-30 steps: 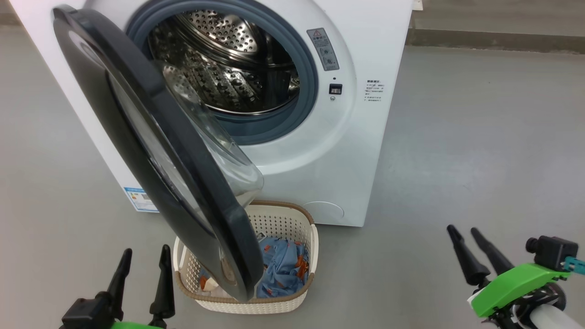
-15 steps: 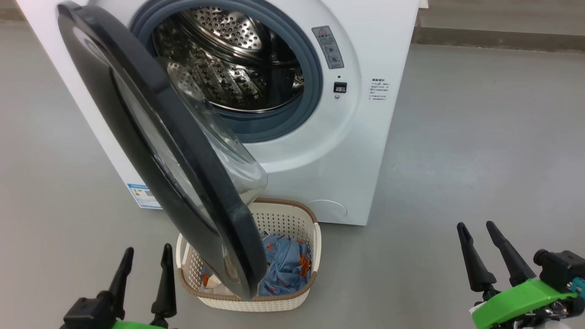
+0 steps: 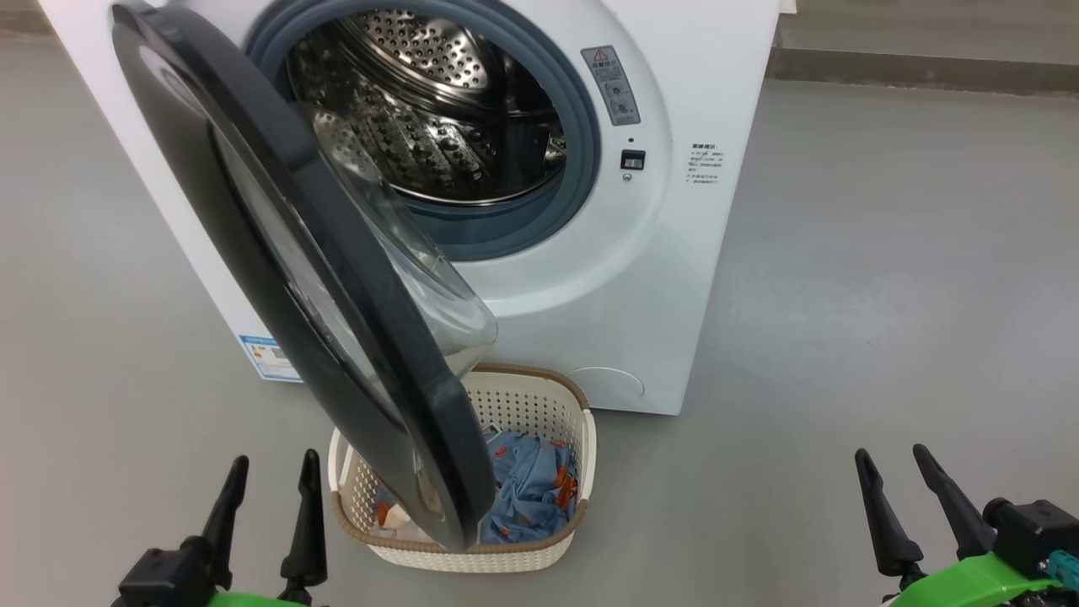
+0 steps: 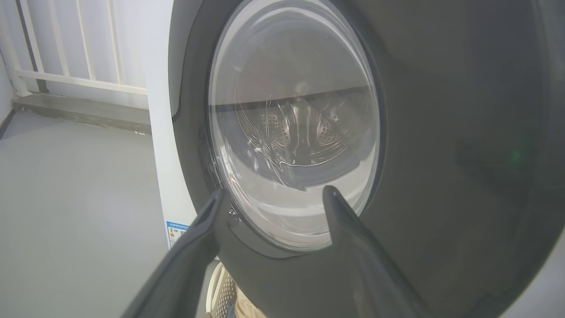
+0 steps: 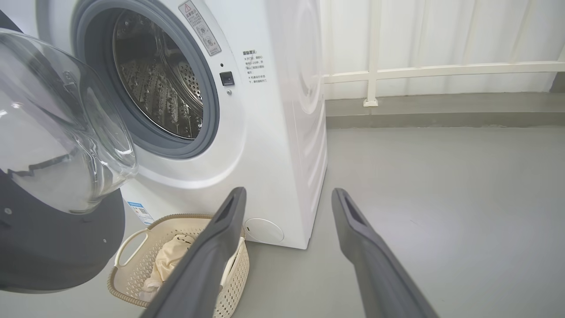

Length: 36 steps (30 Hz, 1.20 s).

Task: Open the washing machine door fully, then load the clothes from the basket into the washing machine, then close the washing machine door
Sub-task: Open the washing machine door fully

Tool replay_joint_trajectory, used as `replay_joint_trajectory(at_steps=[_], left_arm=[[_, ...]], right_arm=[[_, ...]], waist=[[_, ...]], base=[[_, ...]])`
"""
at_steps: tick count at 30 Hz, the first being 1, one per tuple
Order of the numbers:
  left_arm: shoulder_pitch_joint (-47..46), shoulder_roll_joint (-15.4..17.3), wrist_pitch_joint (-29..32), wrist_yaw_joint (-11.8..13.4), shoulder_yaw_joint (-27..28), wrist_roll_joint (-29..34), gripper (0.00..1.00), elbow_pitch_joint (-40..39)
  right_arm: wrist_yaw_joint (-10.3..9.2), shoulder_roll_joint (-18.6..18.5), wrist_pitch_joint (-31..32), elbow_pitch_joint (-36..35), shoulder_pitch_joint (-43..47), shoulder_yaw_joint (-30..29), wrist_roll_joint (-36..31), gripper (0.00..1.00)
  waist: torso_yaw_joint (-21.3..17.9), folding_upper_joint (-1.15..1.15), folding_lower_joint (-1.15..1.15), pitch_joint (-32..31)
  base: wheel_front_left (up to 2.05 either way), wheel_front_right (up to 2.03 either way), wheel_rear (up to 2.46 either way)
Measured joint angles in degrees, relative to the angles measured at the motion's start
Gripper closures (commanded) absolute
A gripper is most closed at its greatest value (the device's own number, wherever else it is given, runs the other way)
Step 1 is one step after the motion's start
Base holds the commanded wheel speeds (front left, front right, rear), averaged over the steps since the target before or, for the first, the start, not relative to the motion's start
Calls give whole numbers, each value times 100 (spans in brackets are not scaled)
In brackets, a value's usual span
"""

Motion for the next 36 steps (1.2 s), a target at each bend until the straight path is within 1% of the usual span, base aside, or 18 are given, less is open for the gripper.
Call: replay_joint_trajectory(at_steps=[9, 10, 11, 12, 17, 21, 24, 28, 32, 36], left_arm=[[-5, 3, -1, 0, -26, -1, 0, -21], [-5, 3, 0, 0, -43, -1, 31, -27], [-5, 3, 0, 0, -43, -1, 72, -27], [-6, 3, -1, 0, -53, -1, 100, -43], [-15, 24, -1, 0, -48, -3, 100, -194], [-59, 25, -1, 0, -44, -54, 100, -513], [-143, 23, -1, 0, -26, -114, 100, -912], [-272, 13, -2, 0, -109, -70, 100, -1739], [-285, -34, -3, 0, -577, -44, 100, -2614], [-285, -59, 143, 0, -1245, 66, 100, -3116]], right_arm=[[0, 16, 0, 104, 51, -33, -98, 0], [0, 19, 0, 104, 51, -35, -99, 0], [0, 19, 0, 104, 51, -35, -99, 0], [0, 21, 0, 104, 51, -38, -98, 0], [0, 51, 0, 102, 51, -58, -98, 0], [0, 56, 0, 99, 51, -90, -99, 0], [0, 57, 0, 90, 51, -145, -100, 0], [0, 55, 0, 74, 51, -162, -99, 0], [0, 36, 0, 12, 53, -169, -100, 0], [0, 8, 0, -14, 53, -176, -100, 0]], waist=[[26, 0, 0, 24], [32, 0, 0, 26], [32, 0, 0, 26], [40, 0, 0, 29], [91, 0, 0, 35], [141, 0, 0, 25], [176, 0, 0, 13], [202, 0, 0, -13], [199, 0, 0, -27], [182, 0, 0, -13]], base=[[0, 0, 0], [0, 0, 0], [0, 0, 0], [0, 0, 0], [0, 0, 0], [0, 0, 0], [0, 0, 0], [0, 0, 0], [0, 0, 0], [0, 0, 0]])
